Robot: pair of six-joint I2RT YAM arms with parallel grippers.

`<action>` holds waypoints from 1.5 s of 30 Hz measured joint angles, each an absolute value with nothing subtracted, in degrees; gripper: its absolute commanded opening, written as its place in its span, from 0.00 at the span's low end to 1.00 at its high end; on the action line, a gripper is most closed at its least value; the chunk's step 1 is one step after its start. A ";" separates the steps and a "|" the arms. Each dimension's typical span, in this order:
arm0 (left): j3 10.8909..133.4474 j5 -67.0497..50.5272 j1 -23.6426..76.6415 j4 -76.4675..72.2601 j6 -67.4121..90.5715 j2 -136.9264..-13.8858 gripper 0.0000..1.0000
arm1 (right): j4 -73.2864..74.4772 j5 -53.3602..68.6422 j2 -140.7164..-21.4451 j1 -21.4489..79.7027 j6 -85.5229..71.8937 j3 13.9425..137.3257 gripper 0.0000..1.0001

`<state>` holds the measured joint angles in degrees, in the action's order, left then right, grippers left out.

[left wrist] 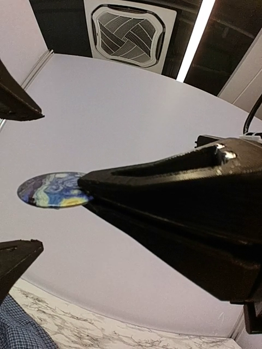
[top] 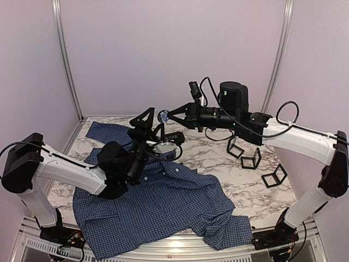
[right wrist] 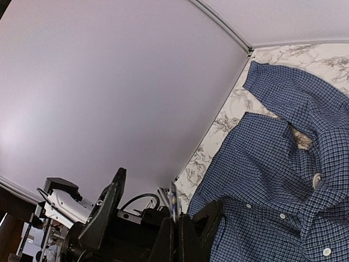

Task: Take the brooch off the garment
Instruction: Place the brooch in the brooch box.

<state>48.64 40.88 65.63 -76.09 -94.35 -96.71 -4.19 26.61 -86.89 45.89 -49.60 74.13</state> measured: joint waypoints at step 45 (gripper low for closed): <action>51.77 11.84 51.42 3.84 9.21 -63.24 0.99 | 27.92 8.23 -51.62 2.87 -42.35 35.53 0.00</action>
<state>51.77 11.84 51.42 3.84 9.21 -63.24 27.92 8.23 -51.62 2.87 -42.35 35.53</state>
